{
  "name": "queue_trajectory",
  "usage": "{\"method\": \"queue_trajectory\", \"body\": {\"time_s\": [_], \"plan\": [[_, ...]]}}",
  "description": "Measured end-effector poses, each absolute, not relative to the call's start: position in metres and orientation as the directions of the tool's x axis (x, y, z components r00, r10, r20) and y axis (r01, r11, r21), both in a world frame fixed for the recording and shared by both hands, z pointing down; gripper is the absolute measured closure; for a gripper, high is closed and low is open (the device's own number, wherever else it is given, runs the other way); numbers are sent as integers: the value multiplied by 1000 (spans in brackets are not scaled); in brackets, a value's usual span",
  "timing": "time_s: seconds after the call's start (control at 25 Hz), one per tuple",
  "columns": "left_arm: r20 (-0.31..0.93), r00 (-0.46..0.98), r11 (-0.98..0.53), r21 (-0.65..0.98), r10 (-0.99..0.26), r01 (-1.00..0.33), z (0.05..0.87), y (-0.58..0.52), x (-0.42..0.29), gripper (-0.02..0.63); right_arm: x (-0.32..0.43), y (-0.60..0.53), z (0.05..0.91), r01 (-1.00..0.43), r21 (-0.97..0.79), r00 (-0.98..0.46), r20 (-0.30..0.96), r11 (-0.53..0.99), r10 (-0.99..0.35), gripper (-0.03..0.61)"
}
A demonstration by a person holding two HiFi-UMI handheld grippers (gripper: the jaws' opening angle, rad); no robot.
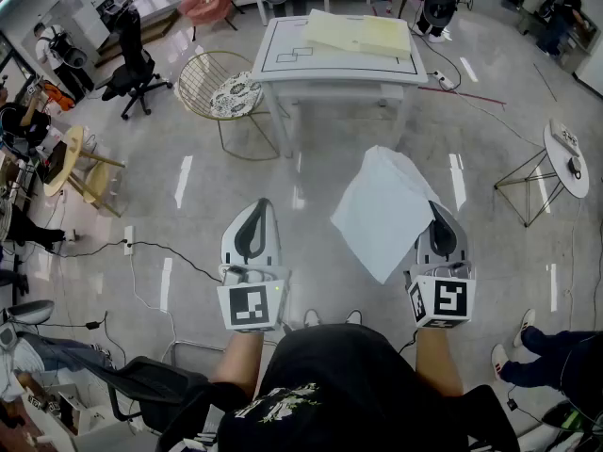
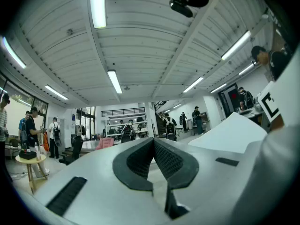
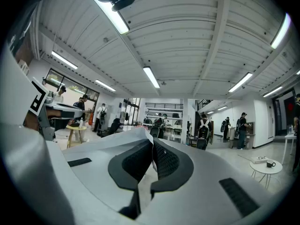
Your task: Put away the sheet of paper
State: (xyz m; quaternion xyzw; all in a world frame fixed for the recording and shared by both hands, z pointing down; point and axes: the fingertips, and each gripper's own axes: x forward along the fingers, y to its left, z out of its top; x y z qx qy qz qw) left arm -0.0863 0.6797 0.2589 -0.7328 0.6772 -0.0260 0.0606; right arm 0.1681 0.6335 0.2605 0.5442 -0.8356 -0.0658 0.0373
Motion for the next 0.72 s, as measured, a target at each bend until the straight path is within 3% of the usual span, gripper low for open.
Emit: {"method": "queue_trajectory", "body": {"time_s": [0.72], "plan": [[-32,86,-81,-127,-996,-989,263,674,-68,612,177,632,276,-897,146,-426,-35,417,-904,580]]}}
